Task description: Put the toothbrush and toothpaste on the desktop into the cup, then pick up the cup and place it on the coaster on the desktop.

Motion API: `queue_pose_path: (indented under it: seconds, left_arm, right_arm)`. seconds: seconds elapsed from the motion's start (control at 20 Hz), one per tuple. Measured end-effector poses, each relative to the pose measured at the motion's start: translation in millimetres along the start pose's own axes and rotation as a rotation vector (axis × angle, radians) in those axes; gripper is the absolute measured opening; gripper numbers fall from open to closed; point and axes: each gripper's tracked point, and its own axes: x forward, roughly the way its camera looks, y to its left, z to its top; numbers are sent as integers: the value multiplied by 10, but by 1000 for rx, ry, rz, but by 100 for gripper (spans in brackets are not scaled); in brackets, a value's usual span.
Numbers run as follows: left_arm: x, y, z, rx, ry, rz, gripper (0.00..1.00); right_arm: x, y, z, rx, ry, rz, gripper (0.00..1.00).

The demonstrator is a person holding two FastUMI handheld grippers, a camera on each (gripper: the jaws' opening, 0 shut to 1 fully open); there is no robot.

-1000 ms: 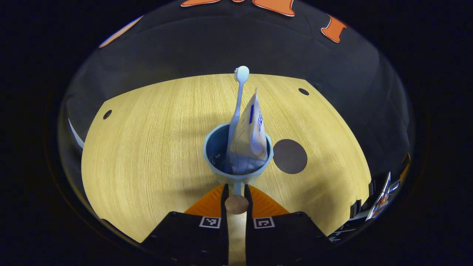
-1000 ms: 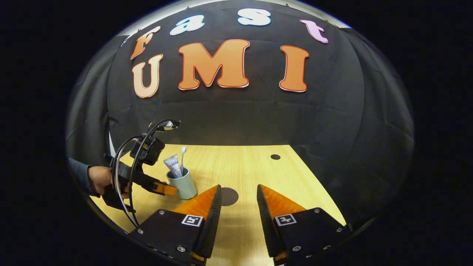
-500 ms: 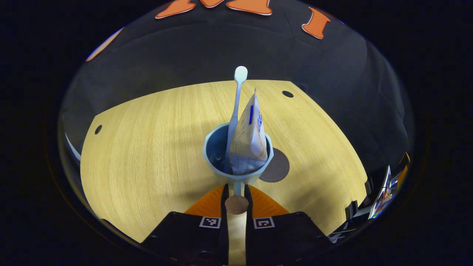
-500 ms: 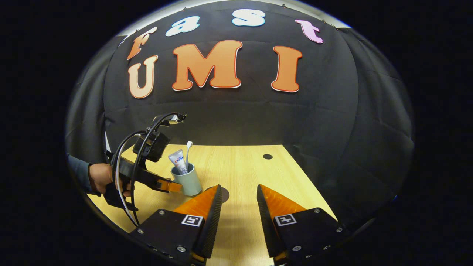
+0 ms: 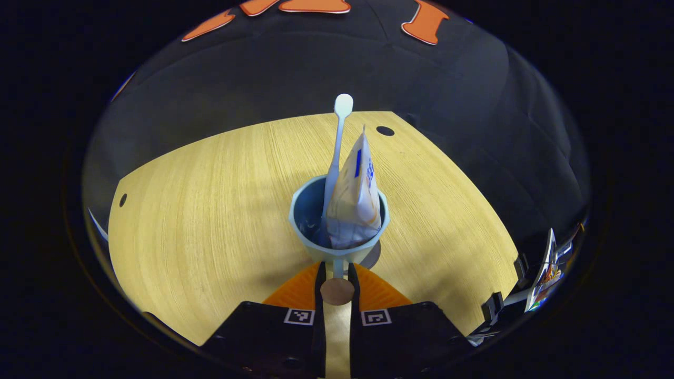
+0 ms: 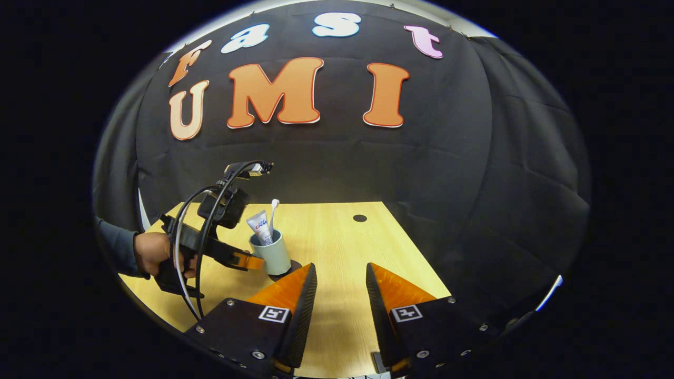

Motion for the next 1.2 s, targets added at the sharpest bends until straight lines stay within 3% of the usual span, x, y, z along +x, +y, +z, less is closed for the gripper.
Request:
queue_pose_path:
  seconds: [0.75,1.0,1.1,1.2]
  left_arm:
    - [164,-72,-78,81,26,27,18]
    - [156,-87,-98,98,9,-2,26]
    - [95,-112,-59,116,-10,-9,37]
    - [11,-158,-17,128,-47,-26,64]
  right_arm:
    - [30,-100,-85,5,39,-3,56]
    - [26,-78,-83,-3,39,8,56]
    - [18,-71,-62,-6,36,15,56]
    - [34,-67,-47,-10,34,24,56]
